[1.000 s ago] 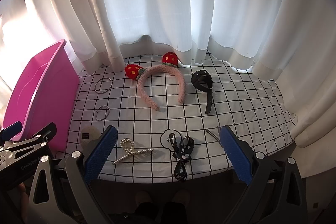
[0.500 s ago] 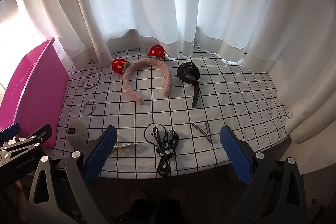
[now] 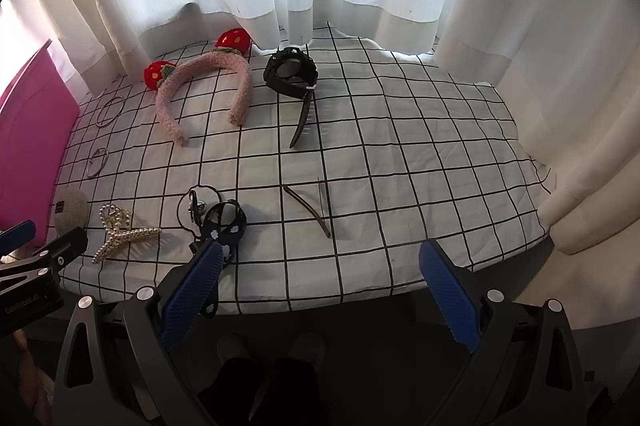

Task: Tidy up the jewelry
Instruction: 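Grasp the black cloud-print lanyard with the left tool while the right tool grasps the brown hairpins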

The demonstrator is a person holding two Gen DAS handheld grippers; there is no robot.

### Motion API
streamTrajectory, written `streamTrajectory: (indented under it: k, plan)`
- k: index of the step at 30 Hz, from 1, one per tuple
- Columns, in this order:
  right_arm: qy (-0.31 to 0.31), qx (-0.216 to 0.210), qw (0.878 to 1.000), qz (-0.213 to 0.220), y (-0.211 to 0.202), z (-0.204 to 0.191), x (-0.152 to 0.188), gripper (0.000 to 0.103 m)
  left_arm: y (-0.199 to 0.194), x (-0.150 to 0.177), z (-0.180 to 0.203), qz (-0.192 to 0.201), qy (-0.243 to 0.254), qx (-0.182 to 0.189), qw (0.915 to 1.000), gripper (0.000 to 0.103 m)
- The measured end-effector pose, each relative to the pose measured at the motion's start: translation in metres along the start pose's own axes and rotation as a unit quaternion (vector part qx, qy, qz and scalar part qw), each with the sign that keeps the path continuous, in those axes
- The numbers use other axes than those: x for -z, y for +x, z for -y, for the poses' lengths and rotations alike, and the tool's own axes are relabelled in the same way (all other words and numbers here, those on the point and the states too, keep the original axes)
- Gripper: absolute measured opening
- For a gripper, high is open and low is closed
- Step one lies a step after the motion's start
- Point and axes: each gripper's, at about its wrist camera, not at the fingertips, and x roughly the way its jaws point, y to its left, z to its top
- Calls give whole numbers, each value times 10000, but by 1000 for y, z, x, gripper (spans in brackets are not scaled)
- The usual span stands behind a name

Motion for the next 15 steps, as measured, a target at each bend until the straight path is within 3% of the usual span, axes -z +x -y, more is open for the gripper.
streamTrajectory:
  k: [8, 15]
  plan:
    - [-266, -293, 9987, -317, 63, 23, -4, 94, 32, 8, 46, -110, 53, 436, 9990, 97]
    - [-541, -469, 9958, -572, 106, 23, -13, 93, 58, 12, 72, -257, 21, 504, 9984, 97]
